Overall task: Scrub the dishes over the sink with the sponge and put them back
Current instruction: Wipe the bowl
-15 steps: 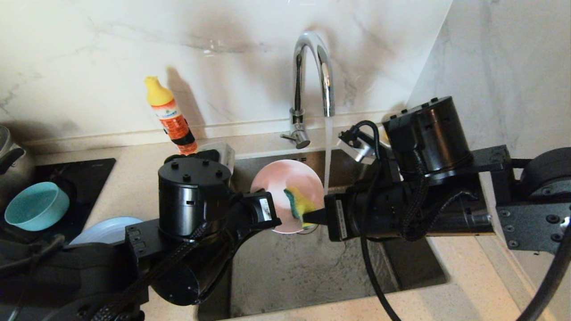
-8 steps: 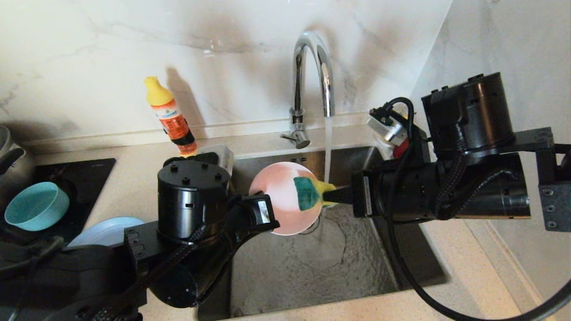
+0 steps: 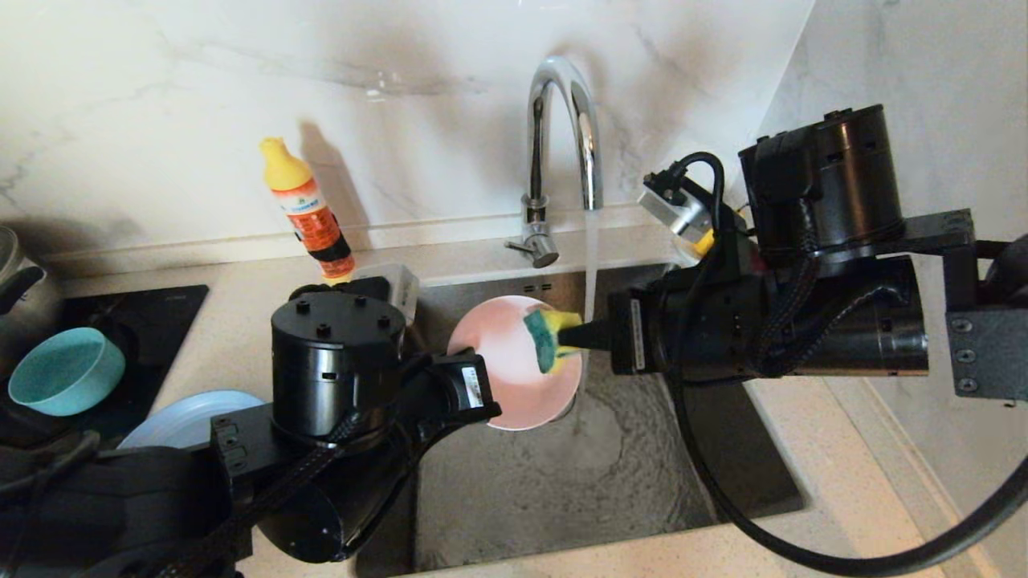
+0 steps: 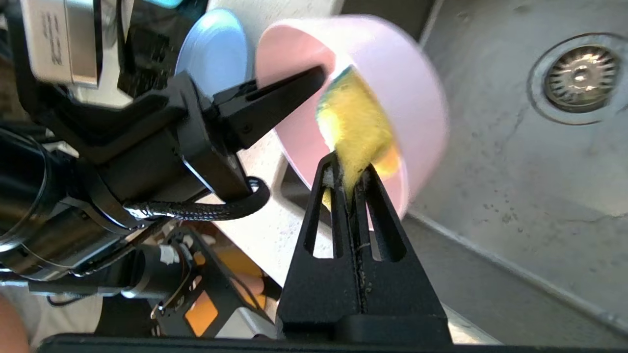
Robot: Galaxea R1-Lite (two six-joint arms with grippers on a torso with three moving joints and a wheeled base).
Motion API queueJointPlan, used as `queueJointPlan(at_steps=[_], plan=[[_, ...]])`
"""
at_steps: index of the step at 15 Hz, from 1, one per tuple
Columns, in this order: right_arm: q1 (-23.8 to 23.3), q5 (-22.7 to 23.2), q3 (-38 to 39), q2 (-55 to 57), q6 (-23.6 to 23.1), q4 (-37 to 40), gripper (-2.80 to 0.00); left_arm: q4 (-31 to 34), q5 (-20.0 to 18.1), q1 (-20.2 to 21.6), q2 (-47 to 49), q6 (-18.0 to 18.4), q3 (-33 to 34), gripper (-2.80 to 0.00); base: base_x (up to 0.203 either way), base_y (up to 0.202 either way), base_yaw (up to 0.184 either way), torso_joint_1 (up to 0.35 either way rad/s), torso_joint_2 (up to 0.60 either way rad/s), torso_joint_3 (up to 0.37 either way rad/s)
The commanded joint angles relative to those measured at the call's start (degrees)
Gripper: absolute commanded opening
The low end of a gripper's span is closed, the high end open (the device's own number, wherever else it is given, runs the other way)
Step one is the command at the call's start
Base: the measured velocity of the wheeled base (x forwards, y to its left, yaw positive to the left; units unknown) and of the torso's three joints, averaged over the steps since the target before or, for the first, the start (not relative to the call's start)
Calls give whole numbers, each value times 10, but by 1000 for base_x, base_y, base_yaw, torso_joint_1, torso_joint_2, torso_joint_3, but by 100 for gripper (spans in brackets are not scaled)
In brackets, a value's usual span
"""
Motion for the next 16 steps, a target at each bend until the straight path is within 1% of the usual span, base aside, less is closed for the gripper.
queueJointPlan(at_steps=[1, 4, 6, 9, 11, 15, 16], plan=[[12, 0, 0, 13, 1, 0, -280, -2, 1, 0, -5, -2, 0, -280, 0, 0, 0, 0, 0, 0], [15, -2, 7, 10, 4, 1, -280, -2, 1, 0, -6, -2, 2, -280, 0, 0, 0, 0, 0, 0], [7, -2, 15, -5, 4, 2, -280, -2, 0, 1, -9, -2, 5, -280, 0, 0, 0, 0, 0, 0], [-20, -2, 39, -38, 2, 2, -280, -2, -15, 1, -16, -11, 17, -280, 0, 0, 0, 0, 0, 0], [-43, -2, 53, -47, 2, 2, -280, -2, -17, 1, -17, -16, 17, -280, 0, 0, 0, 0, 0, 0], [-73, 0, 65, -67, 3, 6, -280, 1, -18, 2, -17, -19, 11, -280, 0, 0, 0, 0, 0, 0], [-80, 1, 70, -77, 3, 6, -280, 5, -24, 3, -16, -25, 10, -280, 0, 0, 0, 0, 0, 0]])
